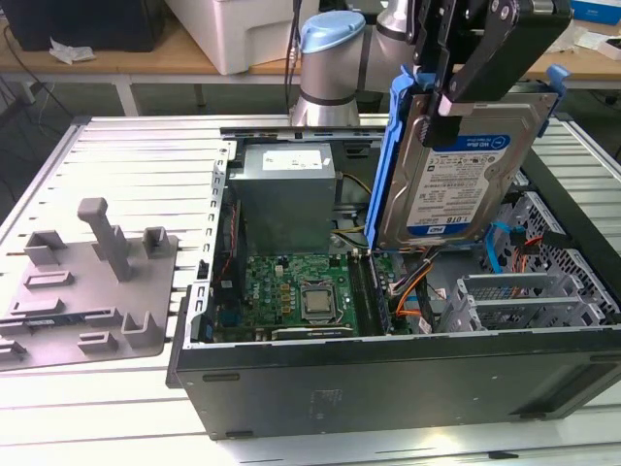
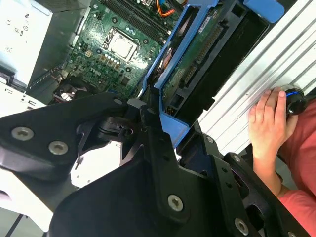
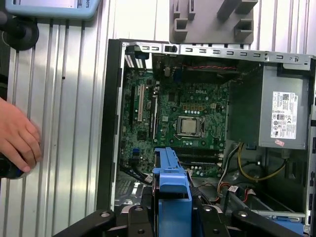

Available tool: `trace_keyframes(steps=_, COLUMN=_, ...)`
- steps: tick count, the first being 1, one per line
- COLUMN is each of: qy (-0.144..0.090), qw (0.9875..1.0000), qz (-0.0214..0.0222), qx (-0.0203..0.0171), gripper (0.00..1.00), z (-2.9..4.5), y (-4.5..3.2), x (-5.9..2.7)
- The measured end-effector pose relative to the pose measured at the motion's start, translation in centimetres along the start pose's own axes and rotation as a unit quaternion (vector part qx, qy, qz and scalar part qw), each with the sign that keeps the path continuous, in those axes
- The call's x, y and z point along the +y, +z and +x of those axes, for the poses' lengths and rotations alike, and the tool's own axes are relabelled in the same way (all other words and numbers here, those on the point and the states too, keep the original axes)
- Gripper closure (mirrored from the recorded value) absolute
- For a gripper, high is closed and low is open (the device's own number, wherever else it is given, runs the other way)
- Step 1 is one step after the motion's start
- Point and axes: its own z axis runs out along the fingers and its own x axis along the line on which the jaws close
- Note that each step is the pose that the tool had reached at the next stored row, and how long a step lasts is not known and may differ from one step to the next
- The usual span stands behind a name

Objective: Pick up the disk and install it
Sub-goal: 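Pick up the disk, then insert the disk into the insertion slot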

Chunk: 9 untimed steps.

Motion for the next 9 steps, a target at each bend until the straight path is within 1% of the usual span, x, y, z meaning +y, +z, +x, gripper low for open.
trace_keyframes(steps=9, qy=0.000, qw=1.0000, qz=0.0000, qx=0.0000, gripper=0.64, z=0.03, y=0.00, x=-0.04)
